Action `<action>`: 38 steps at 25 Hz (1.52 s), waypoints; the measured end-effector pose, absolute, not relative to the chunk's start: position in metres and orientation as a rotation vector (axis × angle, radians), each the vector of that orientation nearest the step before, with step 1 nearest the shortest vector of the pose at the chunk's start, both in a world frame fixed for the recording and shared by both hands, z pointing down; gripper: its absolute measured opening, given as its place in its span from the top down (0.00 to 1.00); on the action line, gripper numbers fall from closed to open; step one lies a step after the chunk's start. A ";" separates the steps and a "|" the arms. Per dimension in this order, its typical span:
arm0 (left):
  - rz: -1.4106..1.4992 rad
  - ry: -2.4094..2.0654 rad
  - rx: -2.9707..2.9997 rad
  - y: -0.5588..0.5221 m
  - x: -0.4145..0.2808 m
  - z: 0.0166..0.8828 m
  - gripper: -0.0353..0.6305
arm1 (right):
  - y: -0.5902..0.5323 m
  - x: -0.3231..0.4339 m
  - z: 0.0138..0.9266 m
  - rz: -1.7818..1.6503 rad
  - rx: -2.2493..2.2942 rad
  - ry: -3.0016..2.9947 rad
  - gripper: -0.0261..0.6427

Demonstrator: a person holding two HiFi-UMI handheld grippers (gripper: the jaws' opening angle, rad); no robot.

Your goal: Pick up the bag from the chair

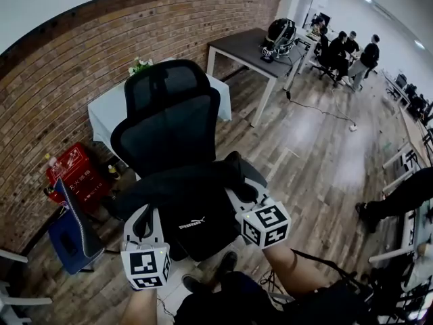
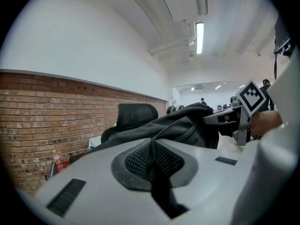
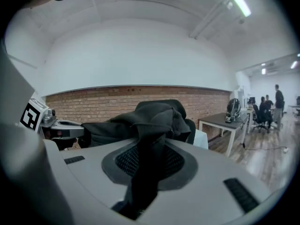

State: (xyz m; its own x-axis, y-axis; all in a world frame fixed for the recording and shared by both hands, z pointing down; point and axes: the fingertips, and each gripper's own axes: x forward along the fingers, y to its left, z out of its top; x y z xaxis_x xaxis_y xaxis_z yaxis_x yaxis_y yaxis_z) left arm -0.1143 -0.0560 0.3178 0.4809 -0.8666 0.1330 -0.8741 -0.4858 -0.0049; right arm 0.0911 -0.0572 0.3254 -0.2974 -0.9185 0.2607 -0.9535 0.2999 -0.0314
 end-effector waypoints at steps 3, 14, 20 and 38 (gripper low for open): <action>0.130 -1.549 2.669 -0.042 -0.113 0.303 0.91 | -0.042 0.093 0.313 0.239 1.742 -2.381 0.83; 0.021 -1.654 2.606 -0.011 -0.112 0.268 0.91 | -0.028 0.093 0.275 0.148 1.667 -2.466 0.83; -0.006 -1.705 2.595 -0.002 -0.093 0.257 0.91 | -0.028 0.111 0.262 0.094 1.639 -2.497 0.83; -0.014 -1.732 2.617 -0.006 -0.071 0.239 0.91 | -0.042 0.131 0.248 0.065 1.653 -2.539 0.83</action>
State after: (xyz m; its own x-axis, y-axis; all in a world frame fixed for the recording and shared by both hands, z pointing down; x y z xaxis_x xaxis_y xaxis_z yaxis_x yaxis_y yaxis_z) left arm -0.0709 -0.0059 0.2387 0.3908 -0.9204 -0.0054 -0.9204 -0.3909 0.0079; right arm 0.1313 -0.0421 0.2478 -0.4008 -0.9088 0.1162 -0.9135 0.4060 0.0248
